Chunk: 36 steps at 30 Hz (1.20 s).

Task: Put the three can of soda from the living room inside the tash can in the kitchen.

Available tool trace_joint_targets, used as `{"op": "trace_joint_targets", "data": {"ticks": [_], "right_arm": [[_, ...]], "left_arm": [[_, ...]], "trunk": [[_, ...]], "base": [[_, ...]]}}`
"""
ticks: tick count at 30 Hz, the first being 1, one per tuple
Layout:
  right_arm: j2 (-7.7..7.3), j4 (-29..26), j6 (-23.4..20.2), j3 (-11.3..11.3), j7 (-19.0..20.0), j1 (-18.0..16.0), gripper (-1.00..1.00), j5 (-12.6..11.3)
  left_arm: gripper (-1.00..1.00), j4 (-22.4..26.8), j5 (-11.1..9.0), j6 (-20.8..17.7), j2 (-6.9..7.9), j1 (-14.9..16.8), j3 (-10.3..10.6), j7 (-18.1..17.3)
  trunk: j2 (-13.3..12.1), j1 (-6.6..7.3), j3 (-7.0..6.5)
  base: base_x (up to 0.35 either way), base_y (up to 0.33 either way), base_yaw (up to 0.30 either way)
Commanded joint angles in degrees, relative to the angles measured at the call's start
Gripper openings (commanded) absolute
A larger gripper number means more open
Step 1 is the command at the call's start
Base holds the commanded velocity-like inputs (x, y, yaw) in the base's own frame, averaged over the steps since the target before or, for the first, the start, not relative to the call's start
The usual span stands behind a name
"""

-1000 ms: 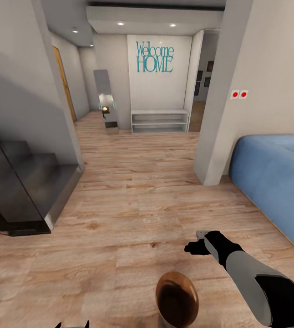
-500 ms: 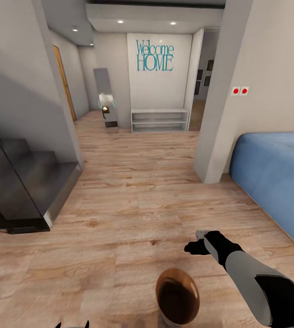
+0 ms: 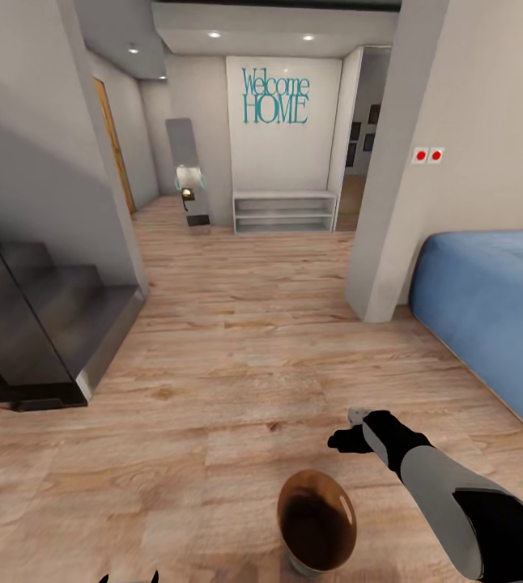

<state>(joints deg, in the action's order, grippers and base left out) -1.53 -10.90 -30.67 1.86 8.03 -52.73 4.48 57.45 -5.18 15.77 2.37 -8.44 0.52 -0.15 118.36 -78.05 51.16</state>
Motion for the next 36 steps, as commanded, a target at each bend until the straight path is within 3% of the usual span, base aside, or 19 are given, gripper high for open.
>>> {"op": "trace_joint_targets", "data": {"ticks": [1, 36], "right_arm": [[0.02, -0.02, 0.00, 0.00, -0.01, 0.01, 1.00, 0.00], [0.12, 0.01, 0.00, -0.04, -0.19, 0.07, 1.00, 0.00]], "left_arm": [[1.00, -0.01, 0.02, -0.01, 0.00, 0.00, 0.00, 0.00], [1.00, 0.06, 0.06, -0.31, -0.08, 0.00, -0.08, 0.05]], "trunk": [[0.42, -0.23, 0.18], [14.45, -7.91, 6.47]], "base": [[0.000, 0.000, 0.000], [0.000, 0.000, 0.000]]}}
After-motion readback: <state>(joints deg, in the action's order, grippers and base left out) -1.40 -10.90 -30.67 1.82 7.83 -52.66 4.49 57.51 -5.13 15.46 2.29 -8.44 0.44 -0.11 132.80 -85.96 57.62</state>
